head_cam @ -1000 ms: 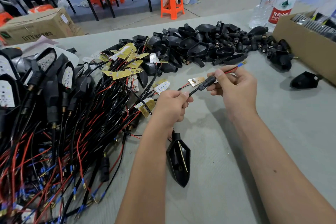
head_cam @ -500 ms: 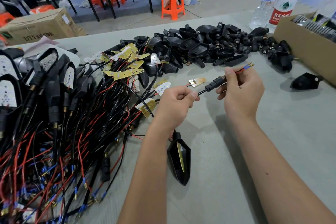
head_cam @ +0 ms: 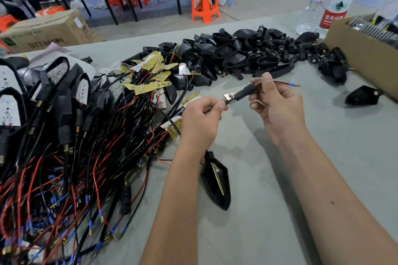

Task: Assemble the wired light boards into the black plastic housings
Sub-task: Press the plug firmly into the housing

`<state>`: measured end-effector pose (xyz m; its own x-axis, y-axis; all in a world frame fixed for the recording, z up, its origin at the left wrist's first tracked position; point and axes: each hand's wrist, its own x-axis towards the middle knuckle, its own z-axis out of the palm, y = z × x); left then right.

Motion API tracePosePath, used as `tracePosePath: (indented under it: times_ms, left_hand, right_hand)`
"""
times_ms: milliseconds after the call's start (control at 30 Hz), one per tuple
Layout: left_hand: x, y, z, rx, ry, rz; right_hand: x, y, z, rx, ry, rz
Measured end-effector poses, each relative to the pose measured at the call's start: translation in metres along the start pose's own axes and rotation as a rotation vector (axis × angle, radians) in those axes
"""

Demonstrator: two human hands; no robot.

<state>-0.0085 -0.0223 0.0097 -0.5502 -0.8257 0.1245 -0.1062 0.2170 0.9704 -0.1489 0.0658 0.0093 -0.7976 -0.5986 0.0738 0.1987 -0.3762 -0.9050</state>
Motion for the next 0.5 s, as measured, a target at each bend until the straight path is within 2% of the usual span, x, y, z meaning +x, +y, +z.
tracePosePath:
  times_ms: [200, 300, 400, 500]
  left_hand:
    - [-0.0012, 0.0006, -0.0024, -0.019, -0.025, 0.050]
    - [-0.0014, 0.0010, -0.0012, 0.106, -0.020, 0.152]
    - [-0.0013, 0.0000, 0.0004, 0.192, 0.014, 0.196]
    - [-0.0008, -0.0010, -0.0011, 0.155, 0.001, 0.127]
  right_hand:
    - [0.0012, 0.0026, -0.0032, -0.062, 0.049, 0.045]
    - [0.0006, 0.0039, -0.0023, -0.063, 0.073, 0.108]
    - [-0.0036, 0.0050, 0.0017, -0.031, -0.010, 0.143]
    - [-0.0078, 0.0029, 0.0063, 0.029, -0.080, 0.169]
